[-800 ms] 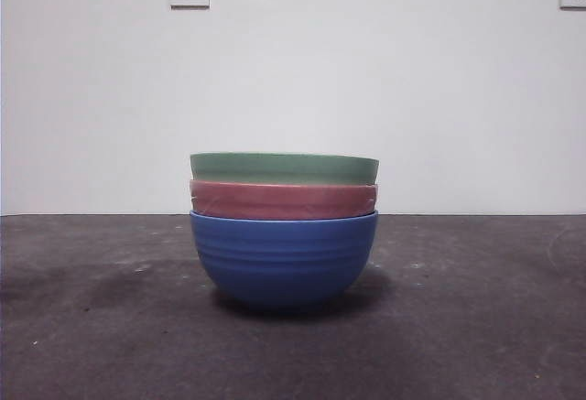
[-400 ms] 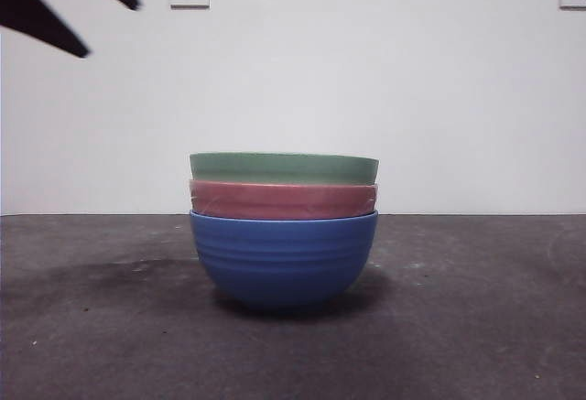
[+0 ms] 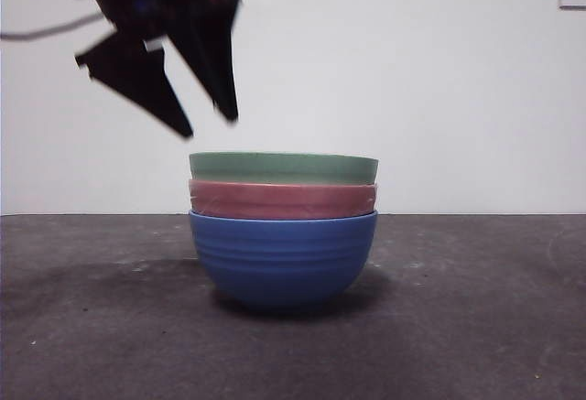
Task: Pick up the green bowl on the top,put the green bowl on the left,pick up the red bowl in the middle,put the red bowl on the right
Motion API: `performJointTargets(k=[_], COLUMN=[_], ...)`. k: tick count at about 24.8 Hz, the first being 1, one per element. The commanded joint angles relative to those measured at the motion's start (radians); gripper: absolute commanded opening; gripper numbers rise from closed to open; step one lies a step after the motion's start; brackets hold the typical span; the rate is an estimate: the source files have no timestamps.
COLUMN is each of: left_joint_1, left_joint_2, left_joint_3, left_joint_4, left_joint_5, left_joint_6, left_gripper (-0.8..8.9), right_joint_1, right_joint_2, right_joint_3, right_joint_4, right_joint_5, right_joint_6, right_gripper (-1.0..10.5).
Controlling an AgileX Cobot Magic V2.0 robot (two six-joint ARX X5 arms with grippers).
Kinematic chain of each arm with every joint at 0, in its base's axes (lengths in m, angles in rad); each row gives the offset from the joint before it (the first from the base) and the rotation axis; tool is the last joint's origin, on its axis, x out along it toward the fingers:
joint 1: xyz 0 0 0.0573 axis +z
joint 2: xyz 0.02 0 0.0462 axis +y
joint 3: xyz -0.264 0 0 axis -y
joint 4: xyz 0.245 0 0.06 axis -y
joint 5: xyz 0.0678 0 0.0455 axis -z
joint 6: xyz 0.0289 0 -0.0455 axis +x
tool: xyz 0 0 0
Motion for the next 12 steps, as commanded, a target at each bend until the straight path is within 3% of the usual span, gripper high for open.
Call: performJointTargets(k=[1,10,12], left_joint_1=[-0.019,-0.034,-0.034], left_joint_2=[0.052,0.087,0.087], left_joint_3=[0.005,0.005,0.005], left_joint_4=[0.003,0.008,0.01], left_joint_5=[-0.093,-0.111,-0.111], left_joint_6=[0.012,0.011,0.011], left_gripper=[2.79,2.76,1.75], right_joint_1=[0.002,0.002,0.002], right_joint_2=[0.001,0.001,0.001], right_joint_3=[0.003,0.003,0.003], right_joint_4=[0.003,0.006,0.006], right_joint_5=[-0.002,0.002,0.003], right_joint_6=[0.002,0.002,0.002], right_gripper=[2.5,2.5,2.5])
